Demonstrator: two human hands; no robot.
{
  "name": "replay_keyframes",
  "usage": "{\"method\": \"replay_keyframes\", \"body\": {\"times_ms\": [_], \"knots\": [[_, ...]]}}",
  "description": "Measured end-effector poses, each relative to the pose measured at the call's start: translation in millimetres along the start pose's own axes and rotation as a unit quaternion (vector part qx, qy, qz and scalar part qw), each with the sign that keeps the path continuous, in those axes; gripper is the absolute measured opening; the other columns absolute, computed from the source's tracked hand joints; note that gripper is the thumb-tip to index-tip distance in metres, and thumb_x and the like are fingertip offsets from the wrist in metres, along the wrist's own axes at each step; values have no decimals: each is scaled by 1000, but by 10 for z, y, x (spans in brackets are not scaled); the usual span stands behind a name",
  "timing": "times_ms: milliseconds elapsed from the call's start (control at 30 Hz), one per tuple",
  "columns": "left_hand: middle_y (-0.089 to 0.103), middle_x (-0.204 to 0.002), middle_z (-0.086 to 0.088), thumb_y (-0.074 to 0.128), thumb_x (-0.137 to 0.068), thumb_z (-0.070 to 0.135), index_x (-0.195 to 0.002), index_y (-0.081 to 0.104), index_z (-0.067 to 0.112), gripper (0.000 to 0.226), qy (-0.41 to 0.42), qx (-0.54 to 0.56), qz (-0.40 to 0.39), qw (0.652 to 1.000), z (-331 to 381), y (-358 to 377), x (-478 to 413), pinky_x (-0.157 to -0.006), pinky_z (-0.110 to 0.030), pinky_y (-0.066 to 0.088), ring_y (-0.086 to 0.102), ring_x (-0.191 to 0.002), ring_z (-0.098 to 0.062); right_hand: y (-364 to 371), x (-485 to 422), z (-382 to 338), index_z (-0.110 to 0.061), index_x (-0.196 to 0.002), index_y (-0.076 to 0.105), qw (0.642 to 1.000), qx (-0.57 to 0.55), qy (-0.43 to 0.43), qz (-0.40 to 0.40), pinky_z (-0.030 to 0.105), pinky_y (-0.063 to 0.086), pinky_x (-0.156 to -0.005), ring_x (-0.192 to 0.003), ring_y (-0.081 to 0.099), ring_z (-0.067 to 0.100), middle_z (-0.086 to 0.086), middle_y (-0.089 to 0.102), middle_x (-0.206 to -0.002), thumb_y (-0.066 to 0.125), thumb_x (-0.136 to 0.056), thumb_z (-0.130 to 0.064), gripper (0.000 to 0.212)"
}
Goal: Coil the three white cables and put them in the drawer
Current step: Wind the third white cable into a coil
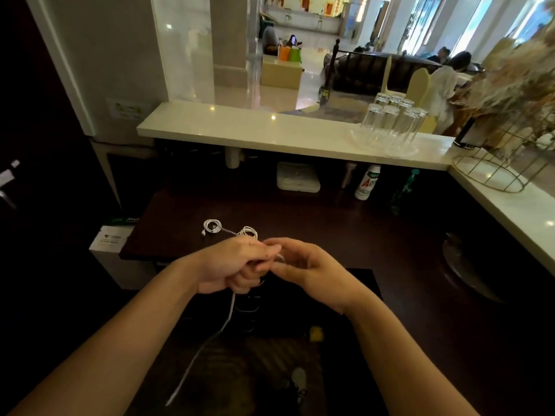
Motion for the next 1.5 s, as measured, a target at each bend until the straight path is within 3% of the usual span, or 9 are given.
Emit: {"method": "replay_keyframes", "body": {"times_ms": [133, 300, 533, 767, 900, 1000, 1133, 1333, 1500], "knots": [[31, -44, 5, 44, -98, 43, -67, 43, 14, 42, -35, 43, -38, 998, -105, -137, 209, -47, -25, 28, 28, -36, -8, -314, -160, 220, -12, -80, 64, 993, 82, -7, 82, 20, 41, -58, -56, 49, 4, -3, 55, -64, 57, -98, -27, 25], [26, -44, 4, 46, -99, 39, -65, 40, 14, 43, -53, 16, 23, 998, -257, -566, 436, -54, -28, 32, 23, -38, -11, -1584, 29, 1121, -10, -73, 64, 893, 74, 106, 432, 31, 38, -64, -67, 50, 14, 3, 56, -67, 56, -98, -33, 35], [29, -47, 4, 46, -98, 37, -73, 54, 11, 37, -64, 76, 44, 994, -332, -677, 1, -64, -32, 45, 32, -40, -10, -2370, 176, 1643, -17, -78, 69, 829, 81, 217, 509, 29, 38, -55, -71, 55, 20, 4, 60, -69, 53, -97, -41, 34], [18, -58, 5, 39, -99, 41, -76, 52, 16, 37, -48, 155, 30, 986, 141, -652, -1050, -42, -21, 10, 11, -47, -7, -2740, -738, 1528, -14, -135, 55, 884, 222, 250, 328, 46, 50, -97, -108, 62, 31, 16, 65, -122, 64, -90, -32, 49], [20, -55, 8, 41, -97, 33, -71, 48, 18, 31, -20, 211, 12, 977, 678, -654, -1783, -36, -15, 9, 10, -47, -5, -2518, -1242, 688, -26, -155, 21, 968, 123, 1, 217, 31, 29, -116, -136, 39, 12, 3, 38, -152, 67, -91, -20, 79], [19, -55, 8, 43, -96, 35, -70, 49, 18, 31, -11, 234, 3, 972, 1032, -689, -2278, -33, -14, 13, 12, -46, -4, -2441, -1421, 172, -29, -147, 37, 966, 133, -164, 152, 23, 39, -109, -125, 52, 6, 0, 55, -137, 52, -99, -17, 52], [28, -47, 9, 43, -99, 39, -70, 51, 18, 37, -31, 340, -69, 937, 1189, -690, -2666, -33, -15, 16, 20, -39, -3, -2890, -1718, 411, -17, -95, 63, 981, 66, -138, 116, 33, 44, -53, -56, 51, 13, -4, 55, -67, 48, -102, -23, 18], [18, -47, 8, 37, -101, 42, -68, 45, 19, 41, 23, 392, -97, 914, 1385, -692, -2999, -39, -21, 15, 14, -39, -8, -3457, -2072, 959, -13, -74, 59, 957, 161, -84, 224, 26, 39, -55, -55, 44, 5, 9, 57, -62, 50, -98, -42, 39], [52, -62, 1, 39, -102, 20, -102, 63, 2, 30, 121, 298, 106, 941, 1346, -1201, -3327, -45, -18, 35, 46, -48, -7, -2890, -1977, 1269, -15, -76, 51, 976, 197, -72, 60, 29, 38, -55, -54, 40, 3, -10, 47, -60, 51, -100, -28, 27]]}}
Point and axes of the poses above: each hand's wrist, its own x-axis away from the middle knuckle, its own y-axis out of the palm, z = x × y, the point moved 8 cm from there along -x, towards the middle knuckle
